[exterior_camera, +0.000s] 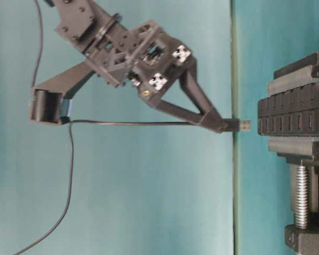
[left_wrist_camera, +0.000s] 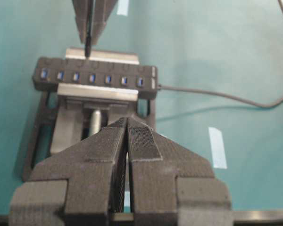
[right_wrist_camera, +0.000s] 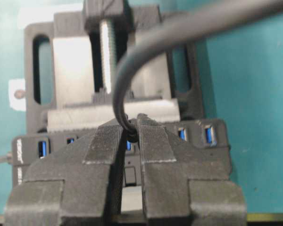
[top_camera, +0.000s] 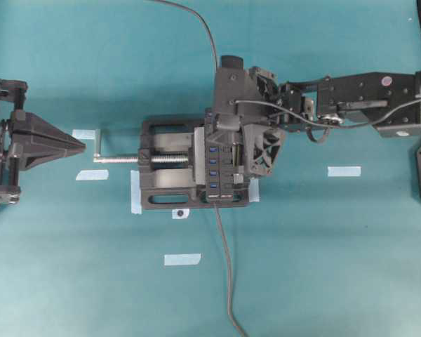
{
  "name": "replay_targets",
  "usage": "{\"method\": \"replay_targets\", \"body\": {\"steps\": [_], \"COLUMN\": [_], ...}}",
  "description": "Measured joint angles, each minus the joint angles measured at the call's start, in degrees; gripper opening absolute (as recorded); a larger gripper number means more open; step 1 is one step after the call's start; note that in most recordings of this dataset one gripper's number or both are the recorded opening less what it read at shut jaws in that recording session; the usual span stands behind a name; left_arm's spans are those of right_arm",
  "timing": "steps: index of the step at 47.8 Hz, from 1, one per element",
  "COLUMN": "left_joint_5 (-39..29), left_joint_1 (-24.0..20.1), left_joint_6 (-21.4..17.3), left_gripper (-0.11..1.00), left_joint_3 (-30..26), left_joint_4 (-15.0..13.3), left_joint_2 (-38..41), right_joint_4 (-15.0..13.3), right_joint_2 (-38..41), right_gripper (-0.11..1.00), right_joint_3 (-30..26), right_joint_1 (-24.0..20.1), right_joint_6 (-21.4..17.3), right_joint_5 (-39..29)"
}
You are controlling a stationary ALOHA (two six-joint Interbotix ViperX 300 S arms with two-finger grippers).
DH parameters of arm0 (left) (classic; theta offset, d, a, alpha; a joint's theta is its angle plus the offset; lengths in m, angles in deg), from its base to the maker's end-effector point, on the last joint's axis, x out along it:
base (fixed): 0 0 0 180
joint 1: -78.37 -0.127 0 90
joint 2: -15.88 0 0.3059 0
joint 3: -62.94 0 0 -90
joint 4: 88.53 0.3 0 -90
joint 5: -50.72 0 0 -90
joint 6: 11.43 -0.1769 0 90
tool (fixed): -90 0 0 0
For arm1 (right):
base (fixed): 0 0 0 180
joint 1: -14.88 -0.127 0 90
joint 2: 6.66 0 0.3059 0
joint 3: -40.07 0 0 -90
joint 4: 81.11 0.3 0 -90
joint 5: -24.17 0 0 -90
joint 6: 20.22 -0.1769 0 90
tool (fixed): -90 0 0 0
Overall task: Insert the USB into the center port of the fixed hub
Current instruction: 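Align the held plug with the hub's center port and approach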
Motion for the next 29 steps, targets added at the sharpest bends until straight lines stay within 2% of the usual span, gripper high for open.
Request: {"method": "replay_targets", "body": {"steps": [29], "left_joint_5": [0.0], "left_joint_1": [0.09], "left_joint_6": [0.0], "left_gripper": [0.0], "left_joint_3": [0.0], "left_joint_4": [0.0], "left_joint_2": [0.0], "right_joint_4": [-0.09], "right_joint_2": [1.67], "right_gripper": [0.07], "right_joint_3": [1.76], "right_joint_1": [-0.44], "right_joint_6": [0.0], "right_joint_5": [3.34]}}
